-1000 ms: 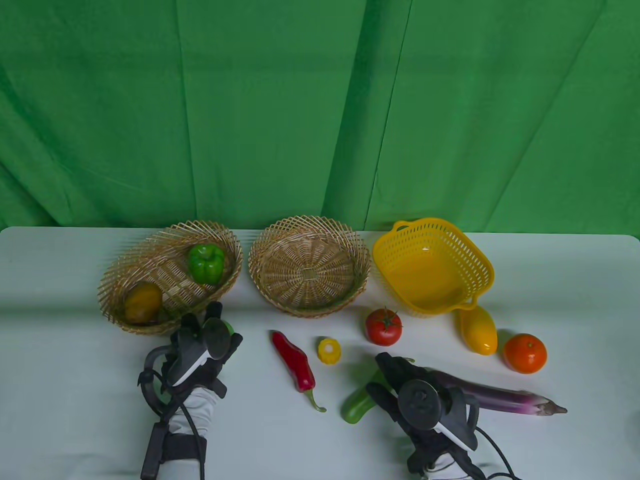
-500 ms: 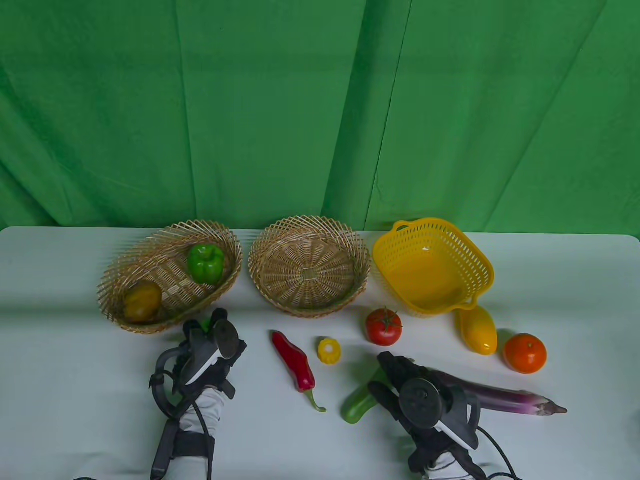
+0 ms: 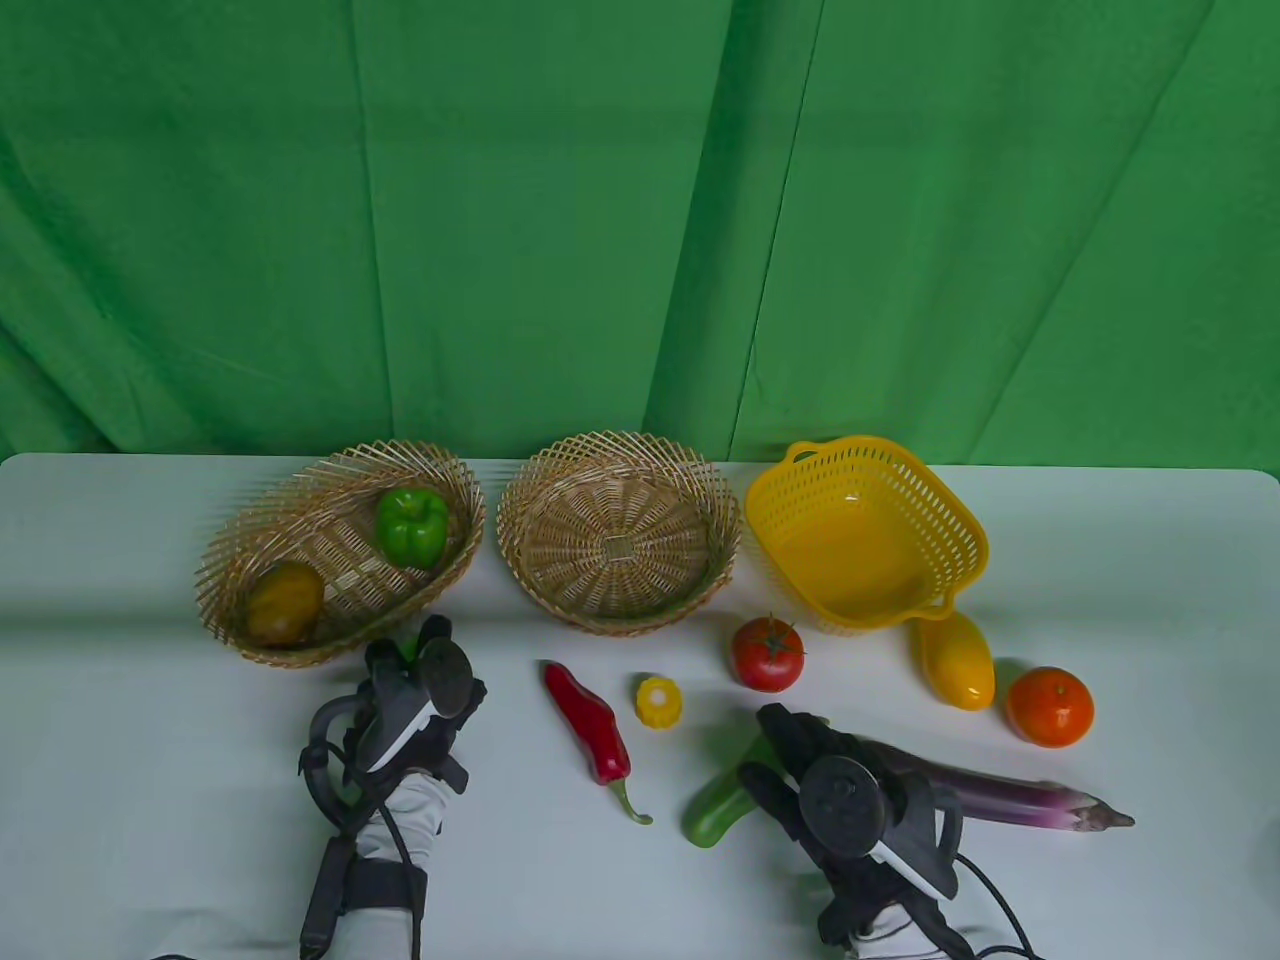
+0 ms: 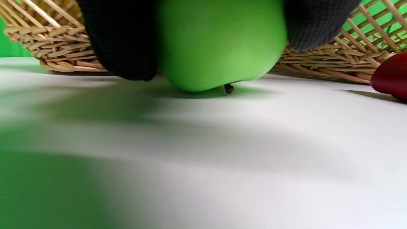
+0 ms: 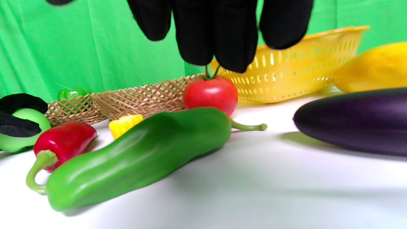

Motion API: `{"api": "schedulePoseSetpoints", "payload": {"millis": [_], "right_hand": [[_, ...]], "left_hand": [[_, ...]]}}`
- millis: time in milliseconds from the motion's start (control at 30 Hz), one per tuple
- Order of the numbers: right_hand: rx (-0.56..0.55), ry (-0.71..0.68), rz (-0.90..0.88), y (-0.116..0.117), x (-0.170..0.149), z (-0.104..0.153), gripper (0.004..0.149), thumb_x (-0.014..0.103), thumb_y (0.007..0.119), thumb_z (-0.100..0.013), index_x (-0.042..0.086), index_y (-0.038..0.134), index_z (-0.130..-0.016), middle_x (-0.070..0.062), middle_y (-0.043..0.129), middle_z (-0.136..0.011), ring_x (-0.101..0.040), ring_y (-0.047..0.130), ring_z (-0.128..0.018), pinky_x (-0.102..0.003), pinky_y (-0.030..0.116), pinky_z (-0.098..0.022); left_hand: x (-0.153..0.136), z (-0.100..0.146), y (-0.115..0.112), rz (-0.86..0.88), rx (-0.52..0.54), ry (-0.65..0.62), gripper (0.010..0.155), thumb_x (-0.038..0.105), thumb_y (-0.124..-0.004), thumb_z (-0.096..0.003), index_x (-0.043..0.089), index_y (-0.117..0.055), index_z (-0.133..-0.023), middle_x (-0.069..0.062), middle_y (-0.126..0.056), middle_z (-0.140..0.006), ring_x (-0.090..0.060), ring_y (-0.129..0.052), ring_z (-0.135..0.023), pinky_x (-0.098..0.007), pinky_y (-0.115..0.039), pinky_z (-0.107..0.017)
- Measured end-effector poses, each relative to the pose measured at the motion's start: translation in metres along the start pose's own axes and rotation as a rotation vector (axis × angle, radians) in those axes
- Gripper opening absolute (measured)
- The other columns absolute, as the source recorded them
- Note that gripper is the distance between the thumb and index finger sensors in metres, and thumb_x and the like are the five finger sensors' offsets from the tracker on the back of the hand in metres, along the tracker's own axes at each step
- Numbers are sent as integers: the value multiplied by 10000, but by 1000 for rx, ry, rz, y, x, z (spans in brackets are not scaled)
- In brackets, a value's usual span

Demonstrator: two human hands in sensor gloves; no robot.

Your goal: Place 10 objects into 3 containers, with green background

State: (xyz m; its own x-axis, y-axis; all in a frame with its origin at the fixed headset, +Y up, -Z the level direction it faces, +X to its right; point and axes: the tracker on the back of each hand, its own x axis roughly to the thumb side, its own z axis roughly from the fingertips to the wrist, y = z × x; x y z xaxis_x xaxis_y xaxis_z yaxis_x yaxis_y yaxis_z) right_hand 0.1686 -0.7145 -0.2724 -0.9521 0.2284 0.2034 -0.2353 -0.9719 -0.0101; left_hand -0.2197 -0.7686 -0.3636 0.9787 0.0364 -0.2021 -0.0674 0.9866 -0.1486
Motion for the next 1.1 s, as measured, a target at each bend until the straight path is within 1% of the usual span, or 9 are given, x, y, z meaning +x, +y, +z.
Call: {"api": "schedulePoseSetpoints", "payload": {"millis": [233,400,700,933,1033,1100], "right_hand": [[-7,-4,-8,-1,0,1,700,660,529,-539,273,540,-1122,-128,717,-1113,-436,764,-937,-636,603,-717],[-1,-9,-9,0,1,1,698,660,529,-539,277,537,-1123,-128,717,-1113,-436,762,-938,-637,602,-718],[-6,-11,-14,-1,2,2,700,660,529,-539,274,539,-1123,-127,716,-1114,-435,763,-937,-637,603,-717],[-4,-10,-12,-1,2,2,699,660,529,-539,275,537,-1123,-128,719,-1111,-436,764,-936,-636,604,-717],[-5,-9,-12,-1,2,2,699,660,529,-539,275,538,-1122,-127,718,-1112,-436,764,-936,-637,603,-717],[-7,-7,-13,-1,1,2,698,659,529,-539,274,541,-1121,-129,718,-1111,-437,765,-935,-636,604,-717]], "left_hand": [[-6,3,2,41,-20,-12,844,663,-702,-504,363,-250,-1150,-368,-539,-1088,-461,-932,-770,-424,-868,-502],[-10,3,5,61,-53,-18,848,667,-697,-504,360,-246,-1153,-364,-537,-1091,-460,-930,-773,-422,-866,-505],[-10,10,16,78,-18,-65,849,666,-698,-504,360,-248,-1156,-365,-537,-1094,-457,-928,-773,-421,-865,-505],[-9,17,35,87,39,-111,849,667,-697,-505,362,-247,-1157,-363,-532,-1098,-452,-925,-777,-419,-864,-506],[-10,20,49,96,62,-130,849,667,-698,-506,364,-247,-1159,-363,-532,-1101,-452,-921,-782,-419,-863,-509],[-11,20,60,109,100,-139,851,667,-699,-506,365,-246,-1160,-362,-530,-1102,-452,-921,-782,-419,-862,-510]]}}
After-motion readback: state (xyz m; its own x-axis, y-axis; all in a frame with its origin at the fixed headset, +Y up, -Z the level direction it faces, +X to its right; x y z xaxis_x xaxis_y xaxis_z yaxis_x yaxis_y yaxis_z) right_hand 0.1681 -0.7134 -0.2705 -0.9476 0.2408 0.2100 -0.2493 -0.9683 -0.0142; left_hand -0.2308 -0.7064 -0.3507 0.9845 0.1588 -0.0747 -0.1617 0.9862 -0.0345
